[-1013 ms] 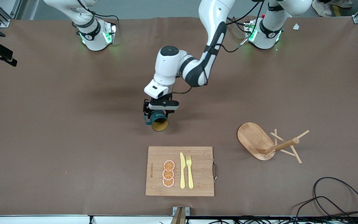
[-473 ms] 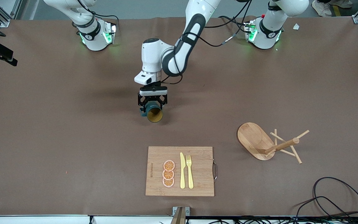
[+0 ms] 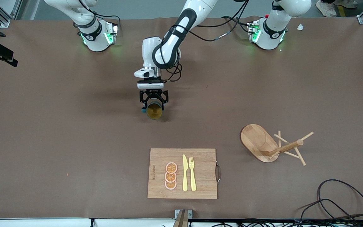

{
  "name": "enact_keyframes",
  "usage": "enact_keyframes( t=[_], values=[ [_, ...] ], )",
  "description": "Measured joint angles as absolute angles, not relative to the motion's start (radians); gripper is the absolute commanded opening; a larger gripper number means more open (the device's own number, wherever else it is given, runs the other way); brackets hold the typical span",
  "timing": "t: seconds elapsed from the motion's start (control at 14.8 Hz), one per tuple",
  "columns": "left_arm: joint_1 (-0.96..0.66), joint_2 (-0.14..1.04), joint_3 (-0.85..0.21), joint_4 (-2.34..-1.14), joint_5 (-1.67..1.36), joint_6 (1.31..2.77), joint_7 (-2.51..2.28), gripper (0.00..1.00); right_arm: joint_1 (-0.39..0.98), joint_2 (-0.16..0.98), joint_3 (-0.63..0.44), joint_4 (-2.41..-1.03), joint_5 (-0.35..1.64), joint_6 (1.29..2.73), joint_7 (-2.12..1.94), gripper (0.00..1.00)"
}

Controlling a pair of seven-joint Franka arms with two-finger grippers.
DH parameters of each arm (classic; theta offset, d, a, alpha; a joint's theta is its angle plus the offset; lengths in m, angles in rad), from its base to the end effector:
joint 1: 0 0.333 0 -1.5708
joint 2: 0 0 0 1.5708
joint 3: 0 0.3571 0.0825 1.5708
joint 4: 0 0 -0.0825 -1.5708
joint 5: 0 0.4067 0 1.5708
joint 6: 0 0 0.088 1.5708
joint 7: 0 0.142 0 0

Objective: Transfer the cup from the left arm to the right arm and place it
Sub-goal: 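Set the teal mug down on the table and open the left gripper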

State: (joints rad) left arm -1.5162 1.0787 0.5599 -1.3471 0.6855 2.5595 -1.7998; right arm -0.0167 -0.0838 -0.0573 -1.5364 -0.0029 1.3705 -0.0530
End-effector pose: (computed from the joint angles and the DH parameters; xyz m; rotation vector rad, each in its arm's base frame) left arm 0.3742 -0.7247 0.1333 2.8186 -0.0716 1.3558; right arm 0.5210 -0.0406 0.6768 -3.1316 0.0330 0.1284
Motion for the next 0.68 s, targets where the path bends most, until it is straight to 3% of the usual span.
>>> enact_keyframes(
  t=[0.27,0.34,0.41,0.68],
  values=[
    [-1.529,1.117,0.562,-1.340,0.867,2.550,-1.964,0.64,-0.017,-0.084,-0.059,-1.517,-0.003,1.373,-0.053,1.00],
    [-1.531,1.123,0.562,-1.338,0.911,2.548,-2.008,0.72,-0.017,-0.084,-0.059,-1.512,-0.003,1.373,-0.053,1.00],
    [-1.532,1.127,0.562,-1.337,0.948,2.548,-2.049,0.98,-0.017,-0.083,-0.060,-1.510,-0.003,1.373,-0.053,1.00],
    [-1.535,1.132,0.558,-1.335,0.991,2.549,-2.127,1.00,-0.019,-0.068,-0.066,-1.510,-0.004,1.383,-0.053,1.00]
  ],
)
